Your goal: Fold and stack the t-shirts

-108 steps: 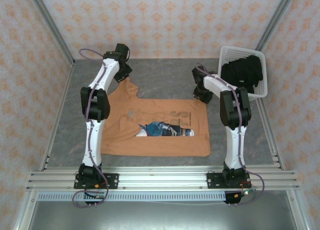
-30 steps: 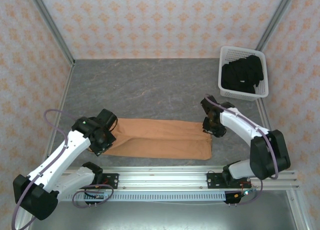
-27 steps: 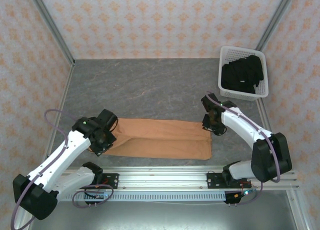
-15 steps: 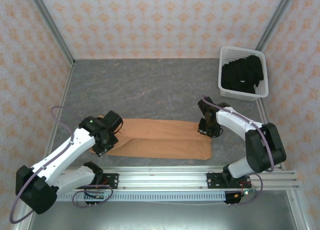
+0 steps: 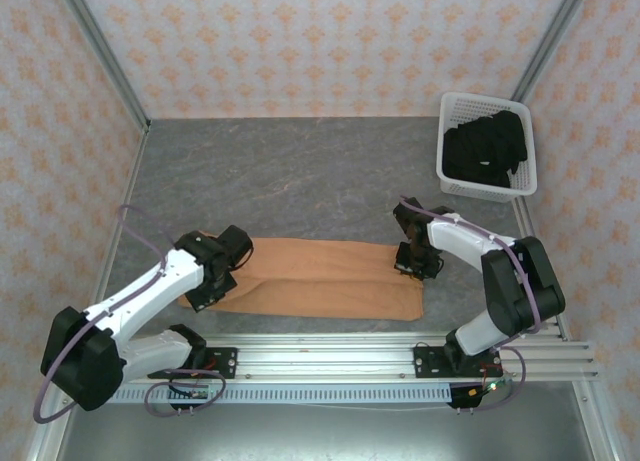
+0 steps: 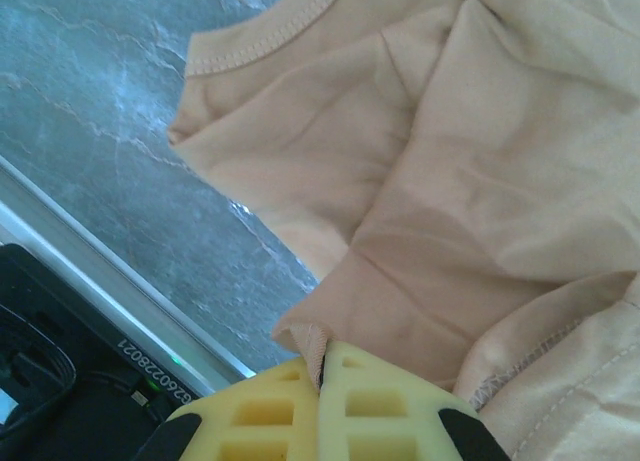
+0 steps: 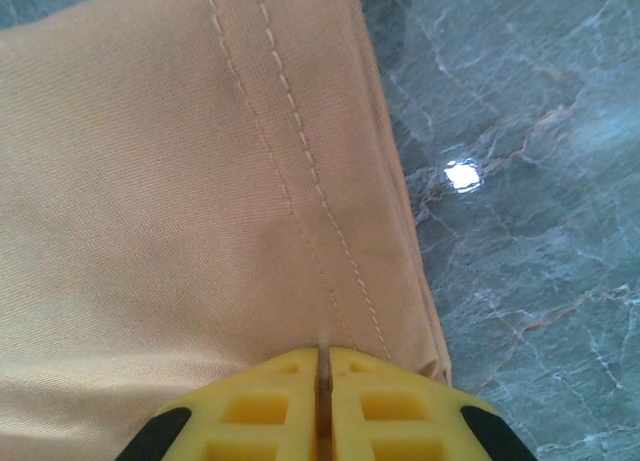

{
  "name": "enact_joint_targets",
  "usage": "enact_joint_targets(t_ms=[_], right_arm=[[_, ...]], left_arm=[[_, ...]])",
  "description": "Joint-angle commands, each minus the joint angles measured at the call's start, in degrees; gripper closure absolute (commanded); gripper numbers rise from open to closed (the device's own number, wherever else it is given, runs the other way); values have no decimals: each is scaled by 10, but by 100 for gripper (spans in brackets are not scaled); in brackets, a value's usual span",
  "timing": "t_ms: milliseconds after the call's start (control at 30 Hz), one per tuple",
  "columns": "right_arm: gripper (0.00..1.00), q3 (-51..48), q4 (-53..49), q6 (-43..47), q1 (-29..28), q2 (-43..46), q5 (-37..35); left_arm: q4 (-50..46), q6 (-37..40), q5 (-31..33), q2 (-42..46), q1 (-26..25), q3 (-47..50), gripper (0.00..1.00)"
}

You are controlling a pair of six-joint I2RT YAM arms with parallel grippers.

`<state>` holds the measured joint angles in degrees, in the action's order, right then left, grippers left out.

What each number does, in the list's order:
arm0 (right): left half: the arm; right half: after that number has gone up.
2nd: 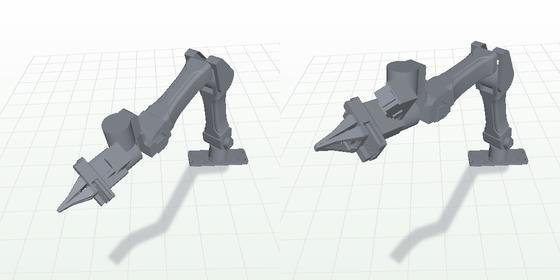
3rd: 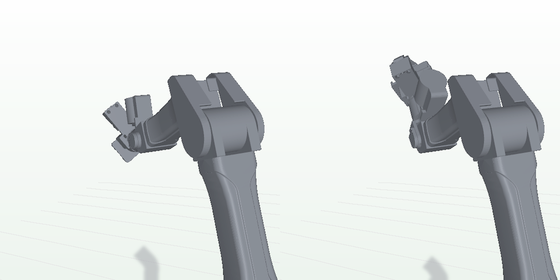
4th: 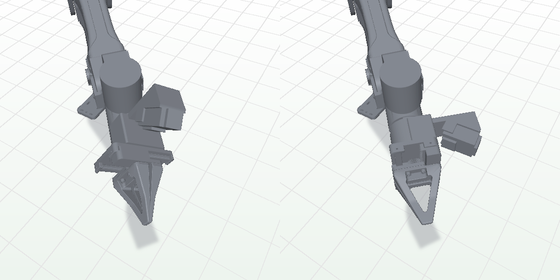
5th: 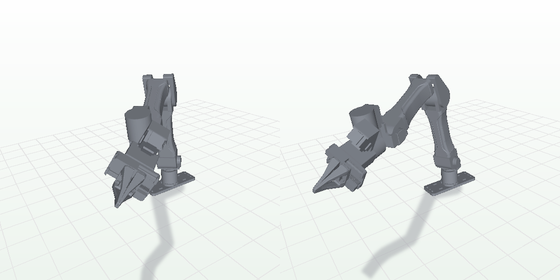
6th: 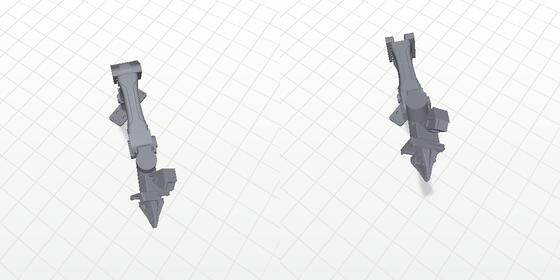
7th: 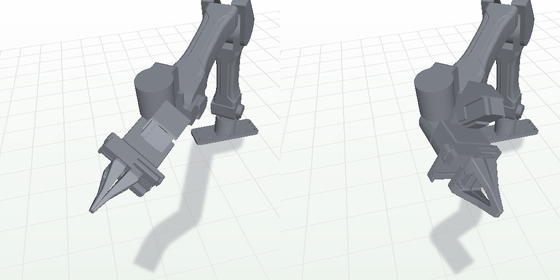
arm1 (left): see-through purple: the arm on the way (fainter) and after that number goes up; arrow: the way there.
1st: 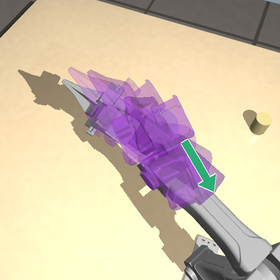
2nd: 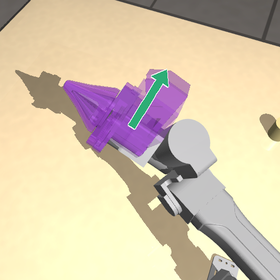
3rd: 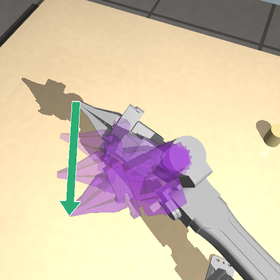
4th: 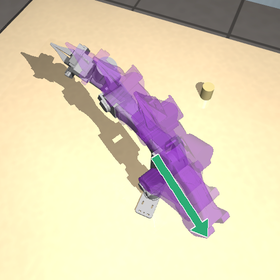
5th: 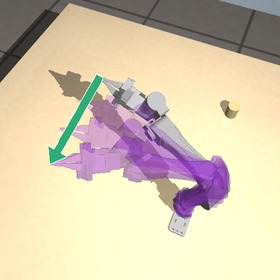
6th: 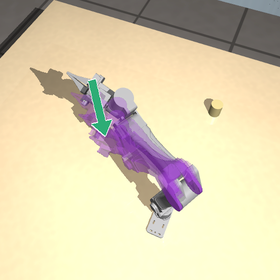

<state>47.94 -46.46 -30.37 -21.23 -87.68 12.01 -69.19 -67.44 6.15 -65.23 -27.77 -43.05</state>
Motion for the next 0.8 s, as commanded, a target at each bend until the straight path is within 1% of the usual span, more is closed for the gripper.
enact_joint_targets(t_ms=[0,133,267,533,600,667,700,733,767], right_arm=[[90,5,-18,8,-2,-1,-16],[90,1,-15,8,-2,-7,-17],[90,-1,-14,10,-2,-12,-19],[90,-2,-13,11,-3,-12,-15],[90,-3,-12,13,-2,-9,-12],[89,-3,-10,16,-2,-4,-9],[88,-2,-11,18,-3,3,-8],[87,-1,-13,20,-2,10,-8],[86,2,-16,22,-2,16,-9]], left_arm=[[-16,5,69,-11,-4,-28,100],[-15,13,100,-33,1,-51,100],[-11,29,114,-64,23,-65,100],[62,77,129,-149,116,-56,100],[76,85,137,-184,128,-64,99],[89,94,145,-223,136,-75,83],[95,98,145,-244,139,-81,67],[95,100,146,-265,145,-89,57],[94,102,147,-278,148,-96,55]])
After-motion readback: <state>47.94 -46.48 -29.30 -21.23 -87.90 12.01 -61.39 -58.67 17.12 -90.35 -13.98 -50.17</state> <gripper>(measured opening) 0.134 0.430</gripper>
